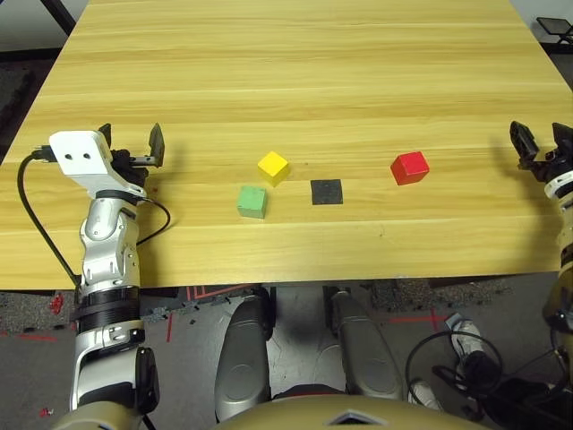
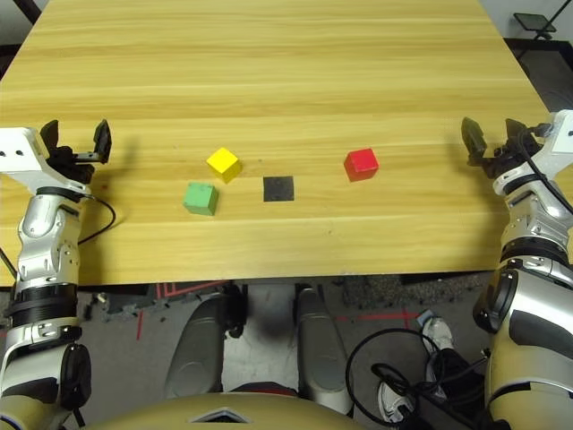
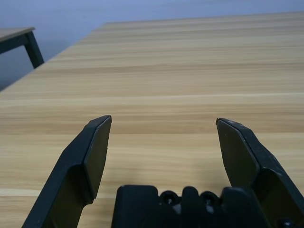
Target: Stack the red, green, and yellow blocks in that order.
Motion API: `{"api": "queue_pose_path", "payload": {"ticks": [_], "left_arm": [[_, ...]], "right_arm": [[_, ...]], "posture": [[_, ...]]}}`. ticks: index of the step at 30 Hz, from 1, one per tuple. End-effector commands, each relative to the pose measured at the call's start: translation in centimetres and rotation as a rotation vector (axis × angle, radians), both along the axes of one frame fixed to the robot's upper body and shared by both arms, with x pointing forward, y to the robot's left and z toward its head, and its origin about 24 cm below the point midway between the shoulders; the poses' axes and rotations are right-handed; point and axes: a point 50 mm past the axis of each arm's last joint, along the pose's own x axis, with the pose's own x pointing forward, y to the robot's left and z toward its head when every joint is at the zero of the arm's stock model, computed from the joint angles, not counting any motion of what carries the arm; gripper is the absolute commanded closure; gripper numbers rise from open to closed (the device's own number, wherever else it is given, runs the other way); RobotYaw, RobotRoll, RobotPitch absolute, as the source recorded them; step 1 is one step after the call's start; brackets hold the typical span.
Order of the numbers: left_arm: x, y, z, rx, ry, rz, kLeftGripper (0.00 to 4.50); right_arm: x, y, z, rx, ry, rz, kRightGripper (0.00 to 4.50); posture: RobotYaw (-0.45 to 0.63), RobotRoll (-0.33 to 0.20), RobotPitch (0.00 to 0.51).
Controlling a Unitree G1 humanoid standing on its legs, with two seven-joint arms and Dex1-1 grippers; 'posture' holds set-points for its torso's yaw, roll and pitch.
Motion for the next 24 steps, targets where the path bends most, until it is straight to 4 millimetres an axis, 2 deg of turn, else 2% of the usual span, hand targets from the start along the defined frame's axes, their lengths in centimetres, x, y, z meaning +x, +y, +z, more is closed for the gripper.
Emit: {"api": "queue_pose_path", "payload": {"ticks": [1,3,5,12,17,20,24], "left_arm": [[-0.2,-0.1,-1.1,-0.005,0.035,-0.004,0.02],[-0.3,-0.2,-1.0,-0.009,0.034,-0.030,0.02],[-0.2,-0.4,0.1,-0.003,0.016,-0.102,0.02],[0.2,-1.9,4.4,0.104,-0.002,-0.499,0.02],[-0.3,-3.6,5.3,0.222,0.119,-0.754,0.02],[-0.6,-4.8,6.0,0.274,0.163,-0.877,0.02],[-0.6,-6.1,6.2,0.301,0.204,-0.964,0.02]], "right_arm": [[-0.3,-0.4,0.0,-0.049,0.021,-0.025,0.00],[-0.1,-0.3,0.6,-0.087,0.019,-0.010,0.00],[0.5,0.7,1.3,-0.133,0.037,0.093,0.00],[1.8,5.0,2.3,-0.270,0.127,0.599,0.00],[2.2,6.7,3.3,-0.438,0.222,0.819,0.00],[2.5,7.8,4.7,-0.546,0.241,0.931,0.00],[2.6,8.9,6.0,-0.652,0.264,1.046,0.00]], "posture": [[0.01,-0.066,0.274],[0.02,-0.061,0.280],[0.02,-0.056,0.289],[0.05,-0.060,0.273],[0.07,-0.063,0.258],[0.08,-0.076,0.259],[0.09,-0.081,0.257]]}}
